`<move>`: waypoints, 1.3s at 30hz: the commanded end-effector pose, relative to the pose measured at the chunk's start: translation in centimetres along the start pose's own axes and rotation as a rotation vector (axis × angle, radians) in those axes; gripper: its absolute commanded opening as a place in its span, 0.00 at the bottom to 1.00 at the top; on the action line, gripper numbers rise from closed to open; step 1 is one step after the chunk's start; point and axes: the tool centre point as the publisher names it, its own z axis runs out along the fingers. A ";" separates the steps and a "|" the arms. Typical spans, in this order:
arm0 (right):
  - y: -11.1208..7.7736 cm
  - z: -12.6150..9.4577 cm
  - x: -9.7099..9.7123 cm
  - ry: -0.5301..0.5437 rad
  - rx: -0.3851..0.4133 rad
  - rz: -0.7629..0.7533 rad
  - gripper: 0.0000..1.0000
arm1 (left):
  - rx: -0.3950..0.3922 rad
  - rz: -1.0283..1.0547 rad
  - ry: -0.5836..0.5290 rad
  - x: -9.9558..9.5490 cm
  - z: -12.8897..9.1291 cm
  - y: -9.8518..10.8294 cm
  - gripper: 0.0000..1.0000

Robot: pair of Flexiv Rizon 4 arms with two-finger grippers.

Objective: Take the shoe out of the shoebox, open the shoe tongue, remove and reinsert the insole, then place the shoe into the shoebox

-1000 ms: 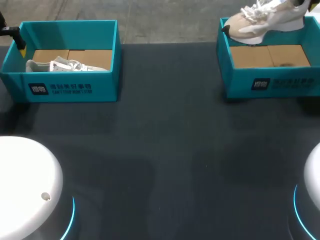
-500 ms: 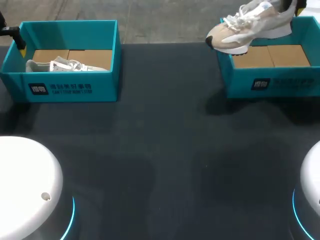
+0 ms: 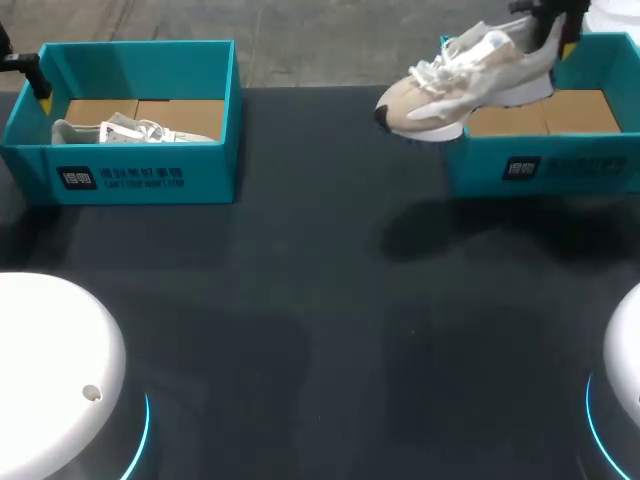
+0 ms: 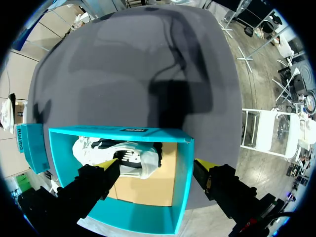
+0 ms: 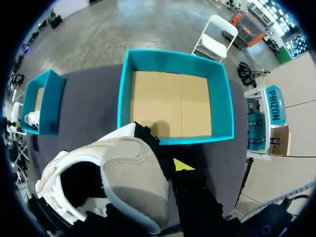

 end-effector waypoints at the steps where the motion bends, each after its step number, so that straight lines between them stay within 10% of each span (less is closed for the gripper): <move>1: -1.3 -0.5 1.5 -0.025 -0.023 -0.011 0.00 | 0.000 0.001 0.003 0.0 -0.1 0.0 1.00; 39: -7.1 0.0 9.1 -0.021 -0.003 -0.033 0.00 | 0.000 0.001 0.003 0.0 -0.1 0.0 1.00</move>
